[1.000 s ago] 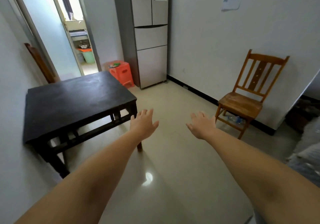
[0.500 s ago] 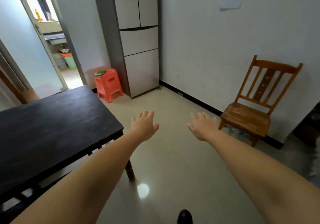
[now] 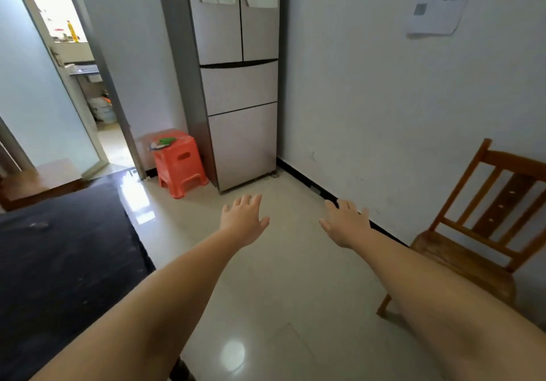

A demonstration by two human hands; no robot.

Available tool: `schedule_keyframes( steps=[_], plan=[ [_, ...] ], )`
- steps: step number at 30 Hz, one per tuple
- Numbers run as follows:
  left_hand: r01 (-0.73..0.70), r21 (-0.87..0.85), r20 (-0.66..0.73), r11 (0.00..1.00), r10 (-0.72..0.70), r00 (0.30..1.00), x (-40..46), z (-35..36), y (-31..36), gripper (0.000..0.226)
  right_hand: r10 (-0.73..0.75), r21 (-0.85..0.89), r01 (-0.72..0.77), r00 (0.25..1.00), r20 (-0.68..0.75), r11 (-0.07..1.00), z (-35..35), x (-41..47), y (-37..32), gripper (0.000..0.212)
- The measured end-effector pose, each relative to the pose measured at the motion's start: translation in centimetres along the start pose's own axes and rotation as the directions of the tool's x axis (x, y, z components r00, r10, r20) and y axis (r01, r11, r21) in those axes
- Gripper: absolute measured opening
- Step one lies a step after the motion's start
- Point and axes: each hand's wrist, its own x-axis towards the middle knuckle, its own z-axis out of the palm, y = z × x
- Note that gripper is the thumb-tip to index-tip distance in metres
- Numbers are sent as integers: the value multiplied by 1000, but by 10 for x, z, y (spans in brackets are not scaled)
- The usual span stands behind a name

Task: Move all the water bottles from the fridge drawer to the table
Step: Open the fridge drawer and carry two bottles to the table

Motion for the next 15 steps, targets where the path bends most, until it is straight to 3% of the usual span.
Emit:
schedule_keyframes(
  steps=[8,15],
  plan=[
    [58,-19,22,998,-58,998,181,22,-20,63,-38,-30,37,999,-21,999,-15,182,8,57],
    [8,-5,12,1000,-8,1000,366,-4,-38,62,-10,-24,9,998,-59,1000,-67,350,18,57]
  ],
)
